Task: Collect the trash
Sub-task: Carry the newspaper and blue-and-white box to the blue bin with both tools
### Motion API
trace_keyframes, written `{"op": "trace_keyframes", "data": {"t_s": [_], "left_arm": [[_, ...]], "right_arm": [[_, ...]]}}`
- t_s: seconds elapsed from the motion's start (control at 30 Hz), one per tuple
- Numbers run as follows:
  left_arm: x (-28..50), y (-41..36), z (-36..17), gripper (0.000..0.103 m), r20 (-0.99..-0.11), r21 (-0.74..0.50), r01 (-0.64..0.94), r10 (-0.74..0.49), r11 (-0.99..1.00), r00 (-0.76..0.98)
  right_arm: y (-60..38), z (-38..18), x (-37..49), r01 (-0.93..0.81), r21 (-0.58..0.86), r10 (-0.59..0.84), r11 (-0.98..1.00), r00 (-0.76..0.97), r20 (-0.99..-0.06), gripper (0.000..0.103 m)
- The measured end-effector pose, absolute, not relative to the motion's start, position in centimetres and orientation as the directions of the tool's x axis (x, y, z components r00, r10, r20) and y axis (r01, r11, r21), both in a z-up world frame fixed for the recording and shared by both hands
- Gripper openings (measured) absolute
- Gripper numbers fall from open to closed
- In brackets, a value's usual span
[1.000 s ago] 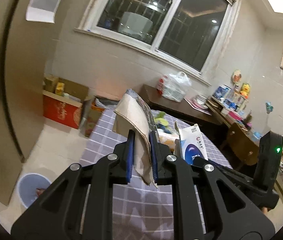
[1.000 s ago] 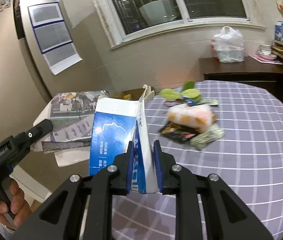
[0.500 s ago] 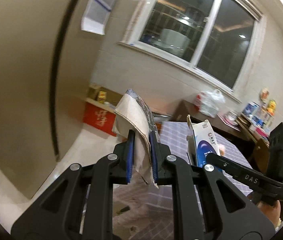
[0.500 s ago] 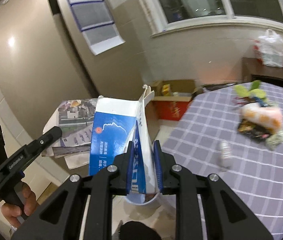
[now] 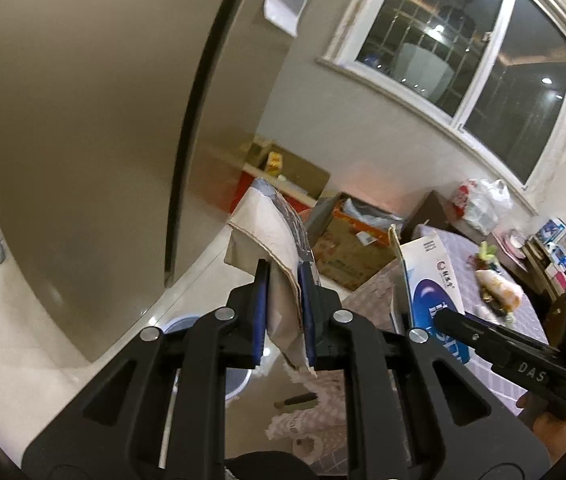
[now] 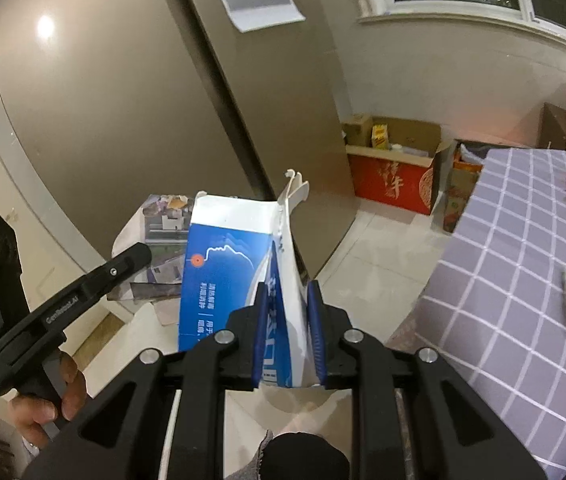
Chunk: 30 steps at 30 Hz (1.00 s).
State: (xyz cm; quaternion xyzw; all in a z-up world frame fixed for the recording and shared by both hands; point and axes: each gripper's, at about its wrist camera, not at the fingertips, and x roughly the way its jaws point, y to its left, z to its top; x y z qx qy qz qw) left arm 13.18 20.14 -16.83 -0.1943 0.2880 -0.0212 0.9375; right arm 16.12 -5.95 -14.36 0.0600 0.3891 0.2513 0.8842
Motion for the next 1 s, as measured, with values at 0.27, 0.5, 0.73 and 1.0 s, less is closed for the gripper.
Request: {"op": "trace_keyframes", "data": {"t_s": [0.27,0.5,0.73,1.0], "left_arm": [[15.1,21.3,-20.5,0.015,-0.604,-0.372,-0.126,-0.137,0.920,0.785],[16.5,22.5,-23.6,0.015,-0.656,-0.371,-0.158,-0.138,0.915,0.742],[17.8,22.9,-25.3,0.015,-0.682,-0.371,-0.168,-0.144,0.913,0.717],[19.1,23.0,-26.6,0.015,-0.701,-0.370,-0.181,-0.146,0.911,0.698]], "right_arm": [[-3.0,-17.4,18.3,-0.409,0.294,0.486,0.864,0.518,-0.704,0.020],[-1.0,-19.6,19.1,-0.424,0.278,0.475,0.862,0.485,-0.734,0.020],[1.1,-21.2,19.8,-0.440,0.258,0.463,0.860,0.460,-0.758,0.020],[2.5,-22.7,20.7,-0.446,0.249,0.454,0.859,0.442,-0.774,0.020]]}}
